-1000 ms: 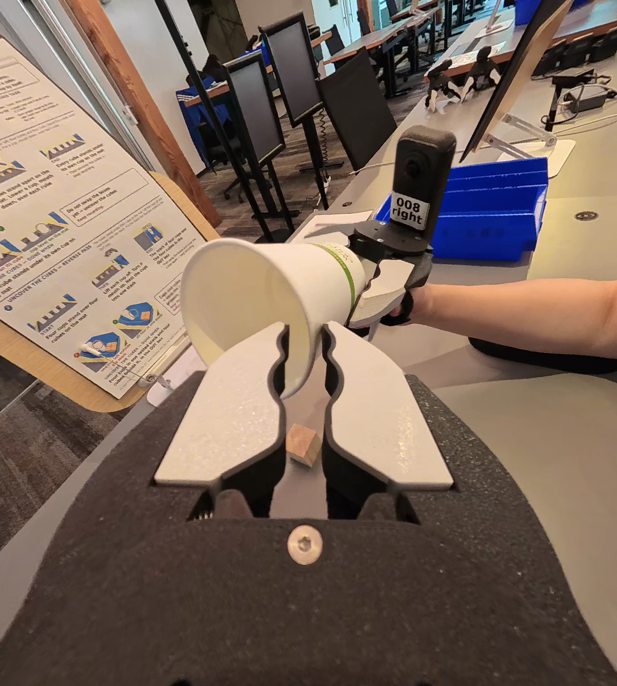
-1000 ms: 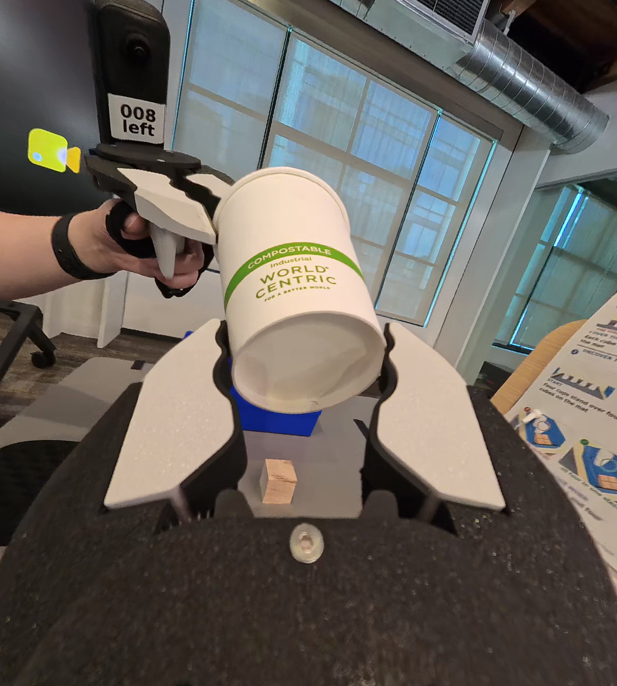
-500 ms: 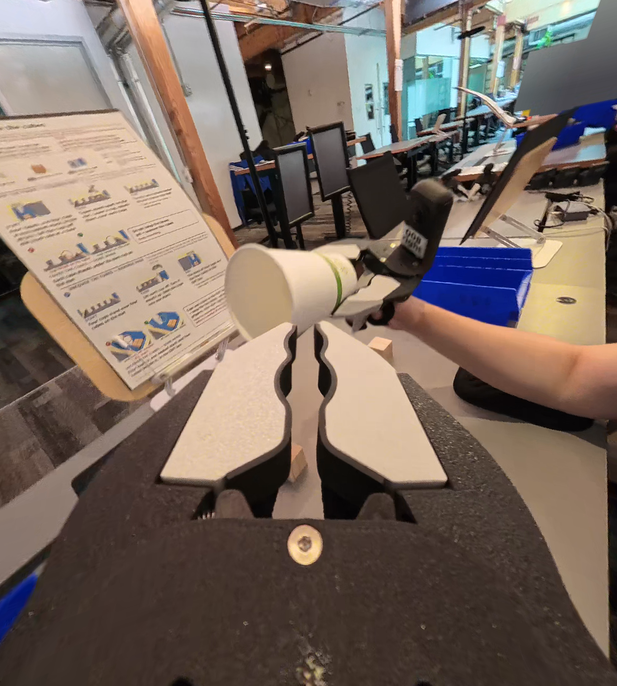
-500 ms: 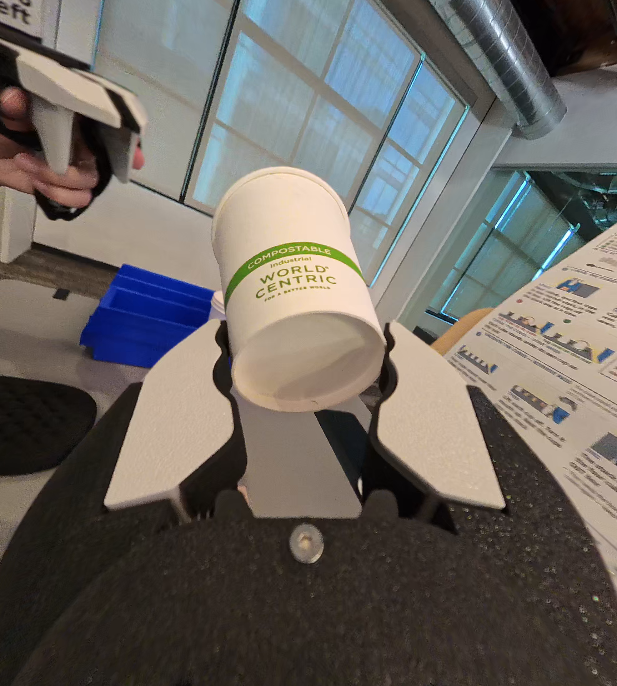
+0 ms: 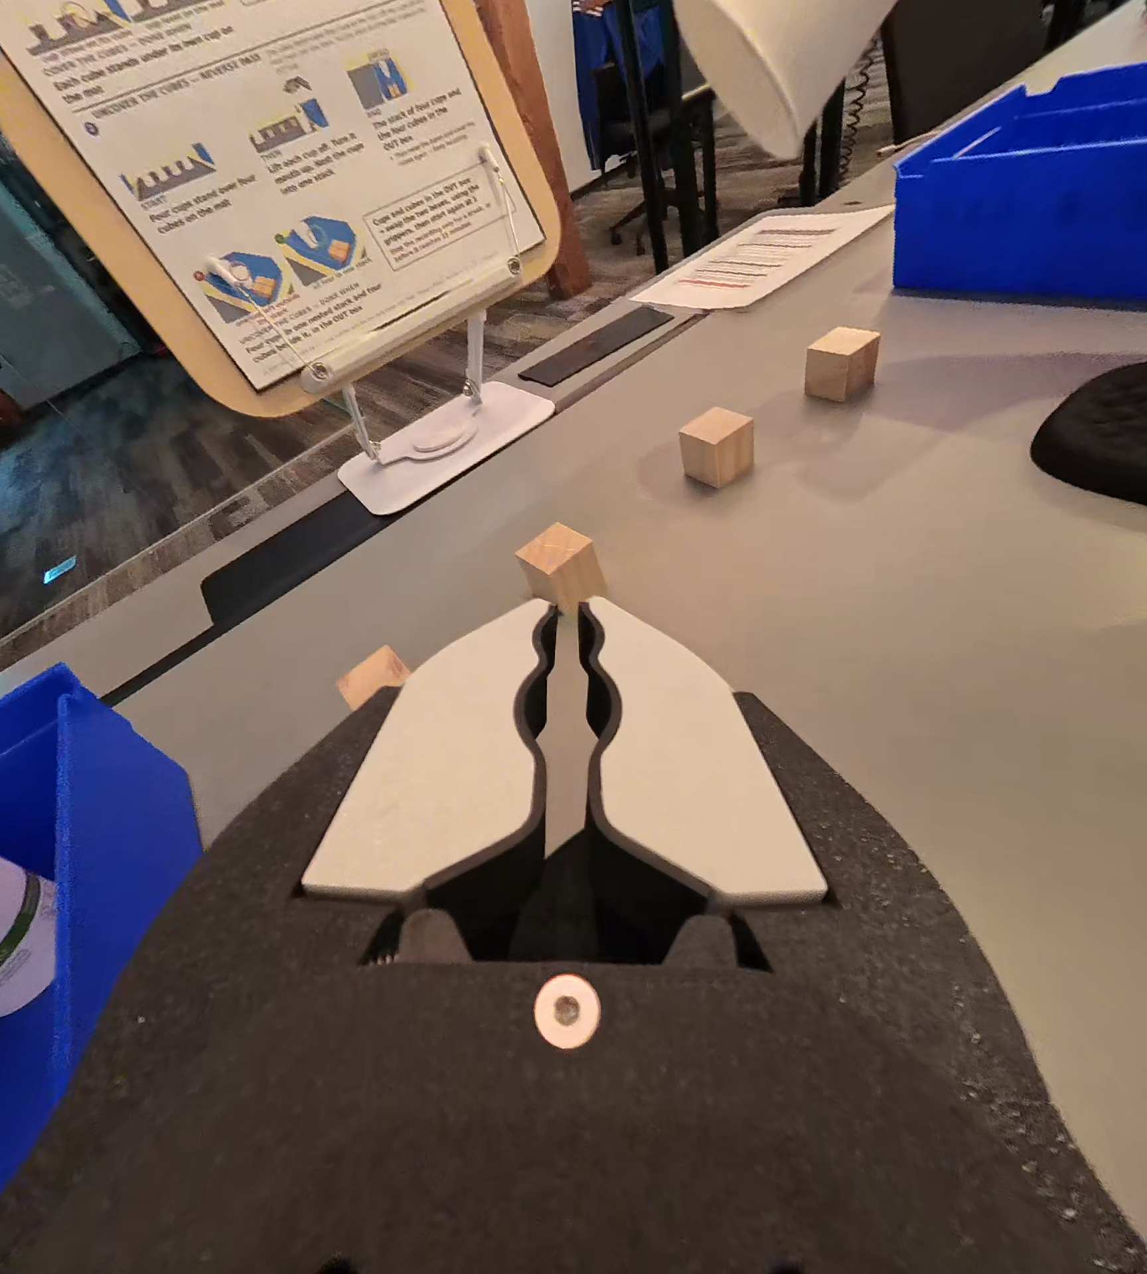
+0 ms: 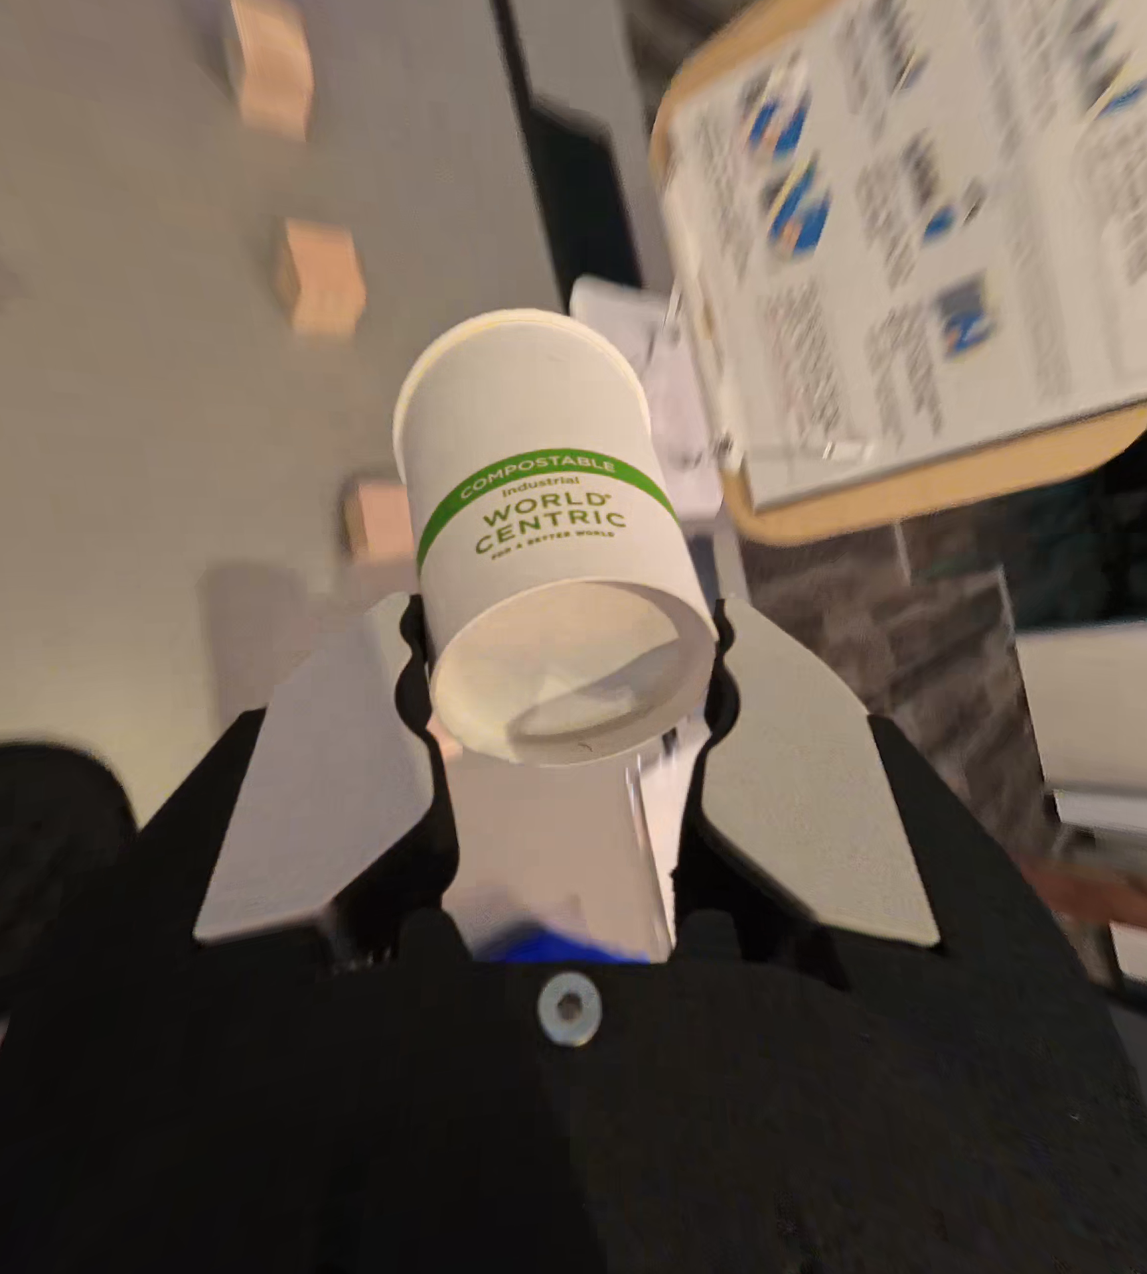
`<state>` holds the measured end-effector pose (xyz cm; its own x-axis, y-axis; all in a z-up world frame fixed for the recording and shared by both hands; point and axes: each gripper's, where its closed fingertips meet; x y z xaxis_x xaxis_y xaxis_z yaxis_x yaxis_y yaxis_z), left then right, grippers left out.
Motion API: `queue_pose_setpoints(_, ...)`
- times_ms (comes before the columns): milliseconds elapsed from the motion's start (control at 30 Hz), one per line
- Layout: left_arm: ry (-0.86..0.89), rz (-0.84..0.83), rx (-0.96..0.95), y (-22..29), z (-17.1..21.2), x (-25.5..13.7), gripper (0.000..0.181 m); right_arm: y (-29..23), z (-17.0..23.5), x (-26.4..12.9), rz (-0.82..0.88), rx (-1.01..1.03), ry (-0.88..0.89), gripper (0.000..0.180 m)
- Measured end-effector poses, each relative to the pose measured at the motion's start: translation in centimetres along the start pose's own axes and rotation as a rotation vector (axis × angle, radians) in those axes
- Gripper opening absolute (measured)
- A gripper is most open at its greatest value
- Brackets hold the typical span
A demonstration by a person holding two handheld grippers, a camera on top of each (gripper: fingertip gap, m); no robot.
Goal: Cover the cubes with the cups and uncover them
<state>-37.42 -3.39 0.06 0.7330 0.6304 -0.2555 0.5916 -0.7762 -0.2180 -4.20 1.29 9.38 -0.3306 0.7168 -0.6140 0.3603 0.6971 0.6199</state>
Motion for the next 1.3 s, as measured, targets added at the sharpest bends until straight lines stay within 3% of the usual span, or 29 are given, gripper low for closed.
queue_pose_setpoints(33, -0.003, 0.004, 0.003, 0.4, 0.2, 0.0, 0.005, -0.4, 1.5, -0.2, -0.035, -0.020, -0.085, 0.078)
queue_pose_setpoints(233, 0.004, 0.035, 0.007, 2.0, 0.0, -0.2, 0.005, -2.8, 8.4, 0.3, -0.246, -0.099, -0.513, 0.078)
queue_pose_setpoints(467, 0.006, 0.040, -0.014, 2.4, 0.0, -1.2, 0.005, -5.6, 11.3, 4.6, -0.433, -0.130, -0.691, 0.078)
queue_pose_setpoints(700, -0.015, 0.029, -0.008, 1.7, 0.8, -2.6, 0.004, -7.0, 12.4, 7.8, -0.530, -0.119, -0.742, 0.078)
queue_pose_setpoints(1300, 0.016, 0.055, -0.106, 1.1, 1.7, -3.0, 0.003, -8.4, 13.8, 9.4, -0.554, -0.182, -0.824, 0.078)
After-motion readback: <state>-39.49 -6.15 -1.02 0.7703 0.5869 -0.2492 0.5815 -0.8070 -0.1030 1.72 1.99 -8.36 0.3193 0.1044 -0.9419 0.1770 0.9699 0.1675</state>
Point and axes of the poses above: each gripper's, where its closed fingertips meet, x out along the fingers, z out of its underside, y = z × x across the jaws, and after that the axes turned 4 degrees about -x, right-handed
